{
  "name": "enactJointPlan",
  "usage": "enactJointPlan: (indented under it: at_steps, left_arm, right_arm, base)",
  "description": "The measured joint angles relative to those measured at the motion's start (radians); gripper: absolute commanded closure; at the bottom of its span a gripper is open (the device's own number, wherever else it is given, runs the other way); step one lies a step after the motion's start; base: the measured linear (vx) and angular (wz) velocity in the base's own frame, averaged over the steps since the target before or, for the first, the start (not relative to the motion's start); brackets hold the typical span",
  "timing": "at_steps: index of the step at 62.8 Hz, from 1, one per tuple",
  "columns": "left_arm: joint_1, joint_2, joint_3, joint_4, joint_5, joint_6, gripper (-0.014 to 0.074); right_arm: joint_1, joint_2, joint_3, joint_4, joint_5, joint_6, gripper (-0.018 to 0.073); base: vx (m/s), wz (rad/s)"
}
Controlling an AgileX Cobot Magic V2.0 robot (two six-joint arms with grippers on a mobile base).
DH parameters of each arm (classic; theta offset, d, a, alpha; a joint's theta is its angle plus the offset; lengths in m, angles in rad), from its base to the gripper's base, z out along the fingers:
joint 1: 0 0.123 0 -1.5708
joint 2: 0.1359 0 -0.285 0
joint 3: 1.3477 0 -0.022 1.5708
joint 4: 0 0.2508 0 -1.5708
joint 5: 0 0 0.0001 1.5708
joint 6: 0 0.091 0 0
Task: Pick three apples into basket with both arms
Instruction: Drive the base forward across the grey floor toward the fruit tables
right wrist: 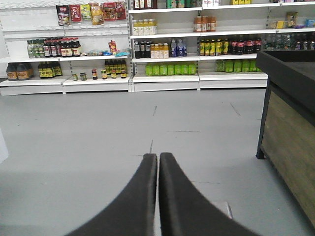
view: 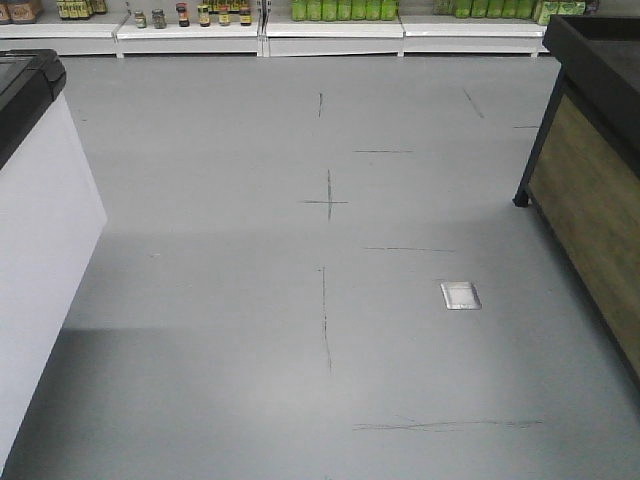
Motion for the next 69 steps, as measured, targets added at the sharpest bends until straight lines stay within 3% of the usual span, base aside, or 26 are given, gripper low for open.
enactJointPlan:
  at_steps: [69]
  left_arm:
    - [0.0,0.0,0.0,0.0,0.0,0.0,0.0603]
  right_arm:
    - [0.0,0.0,0.0,0.0,0.0,0.0,0.0564]
  base:
    - [0.02,0.01]
